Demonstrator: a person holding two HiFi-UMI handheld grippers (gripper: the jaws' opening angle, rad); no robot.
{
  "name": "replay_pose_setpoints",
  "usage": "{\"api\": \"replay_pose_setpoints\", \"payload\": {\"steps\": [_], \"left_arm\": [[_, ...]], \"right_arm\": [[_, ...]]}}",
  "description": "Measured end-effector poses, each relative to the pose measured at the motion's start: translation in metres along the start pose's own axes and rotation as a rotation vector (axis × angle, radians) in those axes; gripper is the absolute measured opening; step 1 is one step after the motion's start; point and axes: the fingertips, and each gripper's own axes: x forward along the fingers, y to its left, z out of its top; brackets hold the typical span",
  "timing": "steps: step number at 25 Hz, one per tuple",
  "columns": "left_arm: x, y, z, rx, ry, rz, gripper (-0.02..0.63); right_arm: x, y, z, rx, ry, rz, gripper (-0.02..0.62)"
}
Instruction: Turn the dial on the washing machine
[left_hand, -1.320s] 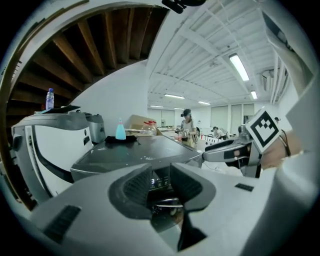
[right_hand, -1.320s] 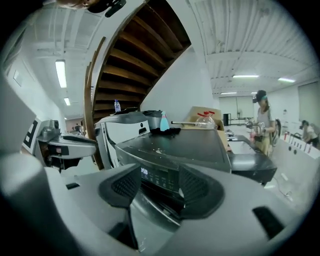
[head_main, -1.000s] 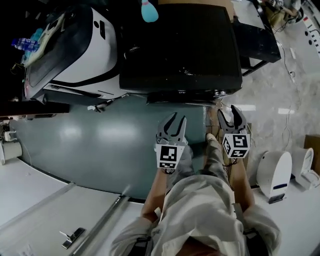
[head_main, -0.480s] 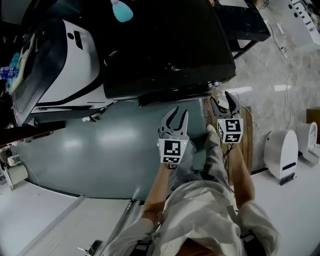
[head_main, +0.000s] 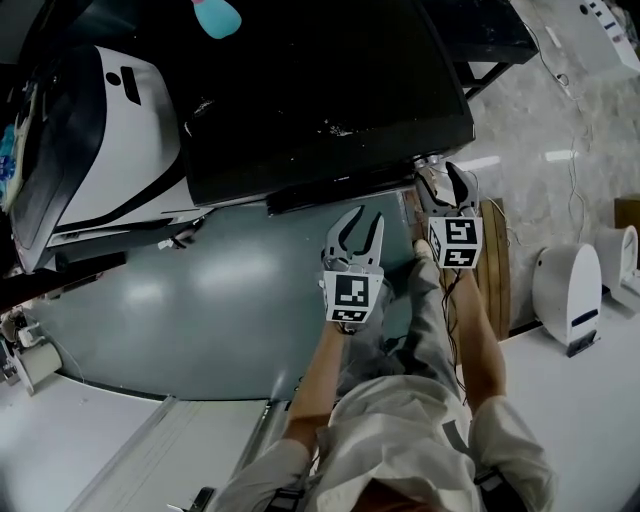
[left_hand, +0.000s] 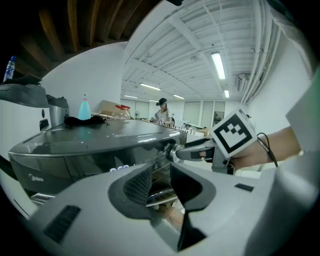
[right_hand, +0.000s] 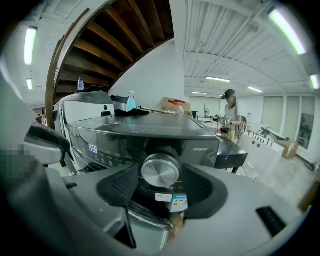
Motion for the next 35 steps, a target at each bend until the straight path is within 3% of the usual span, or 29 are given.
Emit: {"api": "replay_pose_setpoints", "payload": {"steps": [10,20,35], "left_arm": [[0.014,-0.004,-0.001,0.01,0.002,-0.013,0.121],[0.017,-0.007,0.001,0.004,0.011,0.001,0.121],[0.027,-0.014,0.008,-0.001,0.027,0.022,0.121]], "right_arm": [[0.017,-0.001,-0.006,0.063,-0.006,0.003,0.265],[0.015,-0.006,-0.01,0.309,-0.047,0.091,0.261],[0.015,-0.011,-0.013,0.571,-0.073,0.206,0.261]]}}
